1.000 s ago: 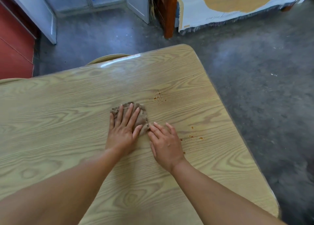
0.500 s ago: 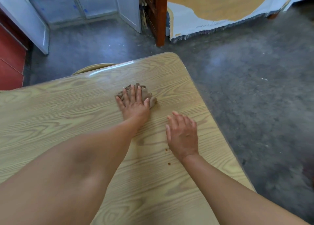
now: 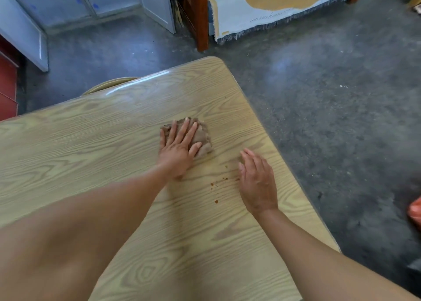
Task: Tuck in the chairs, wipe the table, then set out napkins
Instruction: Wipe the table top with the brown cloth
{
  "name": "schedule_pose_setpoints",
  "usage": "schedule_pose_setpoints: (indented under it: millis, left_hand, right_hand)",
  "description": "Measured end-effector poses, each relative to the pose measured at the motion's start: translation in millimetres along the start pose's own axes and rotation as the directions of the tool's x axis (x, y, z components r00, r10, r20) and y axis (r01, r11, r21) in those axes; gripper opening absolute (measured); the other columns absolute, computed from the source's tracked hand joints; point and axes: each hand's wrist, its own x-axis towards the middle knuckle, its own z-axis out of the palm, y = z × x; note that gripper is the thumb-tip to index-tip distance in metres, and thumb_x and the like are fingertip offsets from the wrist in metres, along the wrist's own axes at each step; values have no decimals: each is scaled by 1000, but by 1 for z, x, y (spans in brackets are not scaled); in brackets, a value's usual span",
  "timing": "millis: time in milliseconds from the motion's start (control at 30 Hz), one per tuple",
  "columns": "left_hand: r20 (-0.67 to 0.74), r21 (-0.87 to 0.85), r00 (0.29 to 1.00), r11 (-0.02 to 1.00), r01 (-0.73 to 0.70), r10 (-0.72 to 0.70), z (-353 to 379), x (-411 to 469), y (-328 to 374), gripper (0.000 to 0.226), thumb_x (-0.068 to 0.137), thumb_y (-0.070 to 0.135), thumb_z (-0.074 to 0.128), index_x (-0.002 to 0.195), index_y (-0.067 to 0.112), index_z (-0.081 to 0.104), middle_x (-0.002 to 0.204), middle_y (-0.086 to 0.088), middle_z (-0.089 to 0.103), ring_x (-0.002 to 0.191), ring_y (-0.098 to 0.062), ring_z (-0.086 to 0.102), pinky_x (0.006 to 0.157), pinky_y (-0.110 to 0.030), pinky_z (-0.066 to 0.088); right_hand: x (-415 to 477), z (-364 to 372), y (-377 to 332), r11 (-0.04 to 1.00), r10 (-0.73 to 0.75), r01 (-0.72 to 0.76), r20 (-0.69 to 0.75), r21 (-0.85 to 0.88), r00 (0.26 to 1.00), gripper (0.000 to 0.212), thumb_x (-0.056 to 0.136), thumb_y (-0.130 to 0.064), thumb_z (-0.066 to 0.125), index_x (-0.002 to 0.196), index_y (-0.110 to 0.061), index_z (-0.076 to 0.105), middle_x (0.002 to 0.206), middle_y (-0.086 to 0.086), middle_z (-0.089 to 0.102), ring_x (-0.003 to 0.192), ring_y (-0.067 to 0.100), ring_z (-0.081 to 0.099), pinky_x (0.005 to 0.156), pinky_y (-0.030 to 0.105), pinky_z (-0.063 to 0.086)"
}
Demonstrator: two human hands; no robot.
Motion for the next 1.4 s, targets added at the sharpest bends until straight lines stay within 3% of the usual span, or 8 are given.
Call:
schedule_pose_setpoints:
  millis: [100, 167, 433, 667, 767, 1000, 1267, 1400]
  left_hand:
    - [7, -91, 986, 982, 167, -167, -6, 37, 35, 61, 100, 52, 17, 154, 35, -7, 161, 13, -20, 146, -21, -26, 114, -51, -22]
    - [-2, -73, 989, 986, 149, -149, -1, 44, 58, 61, 100, 51, 15, 154, 34, -8, 160, 13, -20, 146, -22, -28, 114, -53, -21]
    - [43, 51, 971, 970, -237, 235, 29, -36, 86, 59, 100, 50, 16, 154, 37, -5, 161, 15, -16, 147, -19, -25, 116, -49, -19]
    - [57, 95, 847, 841, -532, 529, 55, -130, 31, 60, 98, 56, 12, 154, 35, 16, 163, 13, 5, 151, -21, -5, 117, -51, -4]
    - [57, 101, 873, 867, -487, 484, 53, -141, 17, 63, 96, 58, 11, 155, 38, 7, 163, 14, -1, 150, -17, -14, 119, -49, -8]
    - [18, -2, 994, 994, -106, 106, 40, -62, 89, 63, 99, 54, 16, 154, 34, -7, 161, 10, -19, 146, -23, -27, 114, -51, -23]
    - [38, 106, 900, 894, -436, 434, 60, -95, 103, 59, 102, 47, 18, 155, 32, -5, 162, 10, -15, 147, -25, -23, 116, -53, -17]
    - [109, -244, 892, 881, -404, 439, 51, -124, 97, 60, 104, 33, 28, 156, 28, -2, 164, 8, -9, 148, -20, -21, 118, -46, -17]
  right_hand:
    - [-18, -3, 22, 999, 35, -35, -23, 0, 999, 46, 99, -21, 30, 133, -3, 54, 136, 11, 55, 126, 24, 51, 108, 37, 41]
    - [-31, -5, 31, 999, 39, -40, -40, -11, 998, 44, 99, -17, 31, 134, -2, 53, 137, 11, 53, 128, 24, 49, 110, 37, 39]
    - [-78, -10, 20, 994, 101, -96, -90, 56, 991, 43, 98, -13, 34, 134, 5, 49, 139, 15, 49, 129, 26, 46, 112, 33, 36]
    - [-122, -4, -3, 990, 140, -139, -43, 28, 989, 46, 94, -3, 49, 138, 7, 44, 146, 19, 41, 138, 31, 38, 111, 44, 37]
    - [-129, -1, -9, 990, 132, -134, -34, -45, 991, 47, 95, -2, 47, 141, 6, 40, 151, 18, 36, 143, 30, 29, 115, 45, 31]
    - [-129, 4, -9, 986, 158, -163, -100, -44, 982, 49, 94, 0, 49, 141, 6, 39, 148, 17, 39, 142, 27, 31, 115, 44, 31]
    - [-131, -1, -11, 953, 267, -246, -110, 174, 957, 44, 99, -7, 39, 142, 2, 37, 147, 17, 39, 138, 27, 36, 112, 42, 36]
    - [-128, -23, -24, 964, 220, -182, -201, 192, 955, 42, 100, -18, 37, 138, 0, 46, 144, 14, 44, 134, 26, 40, 114, 37, 33]
